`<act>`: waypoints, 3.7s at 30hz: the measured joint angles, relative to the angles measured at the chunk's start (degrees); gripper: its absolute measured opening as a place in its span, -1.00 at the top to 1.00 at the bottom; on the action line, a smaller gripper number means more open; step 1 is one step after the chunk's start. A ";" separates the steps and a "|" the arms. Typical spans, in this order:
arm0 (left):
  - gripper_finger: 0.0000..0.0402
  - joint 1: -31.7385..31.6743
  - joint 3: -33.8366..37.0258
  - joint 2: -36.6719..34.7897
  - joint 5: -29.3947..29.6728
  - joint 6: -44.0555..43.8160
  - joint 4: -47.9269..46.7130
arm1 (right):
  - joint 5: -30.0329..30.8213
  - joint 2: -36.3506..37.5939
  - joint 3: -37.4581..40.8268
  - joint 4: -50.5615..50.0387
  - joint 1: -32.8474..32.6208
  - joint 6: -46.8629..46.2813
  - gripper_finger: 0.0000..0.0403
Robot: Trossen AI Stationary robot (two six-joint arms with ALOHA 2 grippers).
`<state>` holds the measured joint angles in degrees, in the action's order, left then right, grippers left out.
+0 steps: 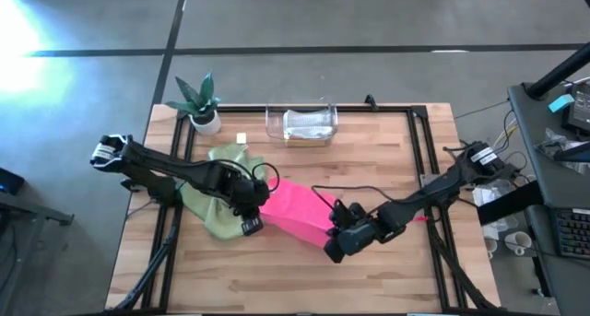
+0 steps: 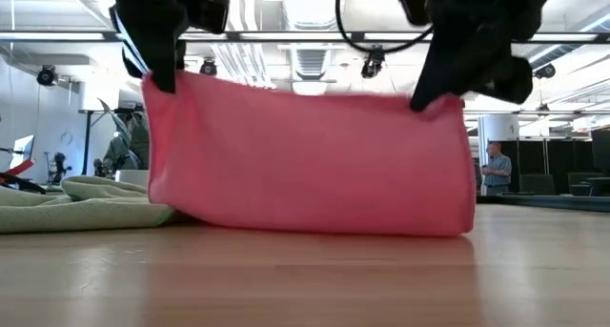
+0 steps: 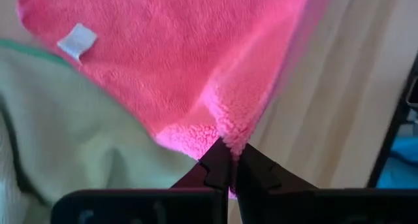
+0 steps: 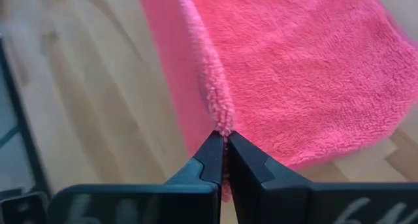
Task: Fold microfiber towels
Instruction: Fold the pink microfiber cloth
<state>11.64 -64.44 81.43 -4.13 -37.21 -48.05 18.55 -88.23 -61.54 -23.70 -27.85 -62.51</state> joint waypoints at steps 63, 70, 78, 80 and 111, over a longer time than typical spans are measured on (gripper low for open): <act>0.70 -12.81 2.33 12.52 9.04 23.04 9.42 | 3.54 -2.73 0.24 -12.03 11.77 -2.00 0.96; 0.33 -12.92 2.33 12.52 9.01 23.10 9.42 | 3.54 -2.73 0.26 -12.01 11.77 -3.13 0.89; 0.20 -13.20 0.34 10.97 8.99 30.28 6.27 | 3.52 -2.73 0.26 -13.68 12.63 -7.97 0.54; 0.20 -13.20 -0.18 10.07 9.19 32.61 5.49 | 3.23 -2.60 0.01 -15.83 12.92 -8.06 0.44; 0.21 -13.07 0.23 8.24 8.93 37.55 8.61 | -12.28 -10.97 -0.68 -9.64 12.99 -14.90 0.94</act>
<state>-1.43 -64.20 89.67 4.80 0.34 -39.44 6.27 -99.20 -62.22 -33.34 -14.86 -77.41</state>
